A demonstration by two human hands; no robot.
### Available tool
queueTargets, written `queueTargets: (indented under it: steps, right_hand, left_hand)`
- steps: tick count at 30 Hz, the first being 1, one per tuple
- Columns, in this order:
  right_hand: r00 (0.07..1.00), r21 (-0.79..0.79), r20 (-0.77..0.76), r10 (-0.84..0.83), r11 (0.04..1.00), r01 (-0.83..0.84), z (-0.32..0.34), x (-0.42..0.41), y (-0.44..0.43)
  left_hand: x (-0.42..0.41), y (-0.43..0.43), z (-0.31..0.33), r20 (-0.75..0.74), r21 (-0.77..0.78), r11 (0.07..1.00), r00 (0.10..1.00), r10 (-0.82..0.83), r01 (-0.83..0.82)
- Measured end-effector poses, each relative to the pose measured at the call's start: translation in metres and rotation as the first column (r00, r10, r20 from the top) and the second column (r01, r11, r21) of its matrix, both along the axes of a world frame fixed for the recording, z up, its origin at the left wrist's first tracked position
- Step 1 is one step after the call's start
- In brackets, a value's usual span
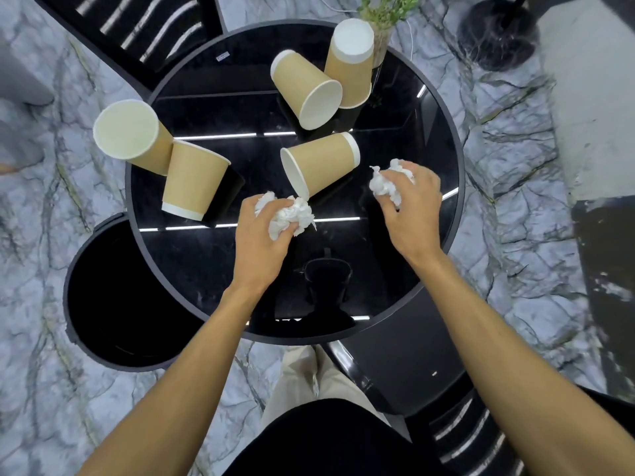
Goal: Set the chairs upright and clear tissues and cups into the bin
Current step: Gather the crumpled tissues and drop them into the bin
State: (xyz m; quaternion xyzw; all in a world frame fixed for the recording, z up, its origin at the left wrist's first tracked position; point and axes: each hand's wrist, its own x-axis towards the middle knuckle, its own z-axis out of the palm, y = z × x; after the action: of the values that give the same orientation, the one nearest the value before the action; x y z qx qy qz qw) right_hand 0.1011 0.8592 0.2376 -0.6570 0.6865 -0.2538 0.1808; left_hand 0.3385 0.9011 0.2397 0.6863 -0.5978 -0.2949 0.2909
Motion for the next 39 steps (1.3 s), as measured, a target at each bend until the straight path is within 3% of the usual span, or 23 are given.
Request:
queueTargets:
  steps: [2, 4, 9, 18, 39]
  right_hand:
    - [0.995, 0.111, -0.091, 0.05, 0.993, -0.04, -0.01, -0.002, -0.01]
    - [0.992, 0.181, -0.082, 0.097, 0.98, -0.081, -0.019, -0.001, -0.014]
    - [0.995, 0.077, -0.064, 0.077, 0.994, -0.072, -0.029, 0.001, -0.01]
    - [0.987, 0.095, 0.117, 0.109, 0.988, -0.12, -0.024, 0.009, 0.014]
    - [0.968, 0.071, 0.104, 0.23, 0.969, -0.238, -0.001, 0.039, 0.037]
  left_hand:
    - [0.0, -0.003, -0.003, 0.02, -0.003, 1.0, 1.0, -0.007, 0.007]
    - [-0.001, -0.004, -0.007, 0.025, 0.0, 1.0, 1.0, 0.004, -0.004]
    - [-0.006, 0.001, -0.013, 0.007, 0.027, 0.999, 1.0, 0.027, -0.027]
    - [-0.01, 0.01, -0.009, 0.018, 0.025, 0.999, 1.0, 0.022, -0.023]
    - [0.02, 0.053, 0.007, 0.055, -0.044, 0.994, 0.993, 0.1, -0.098]
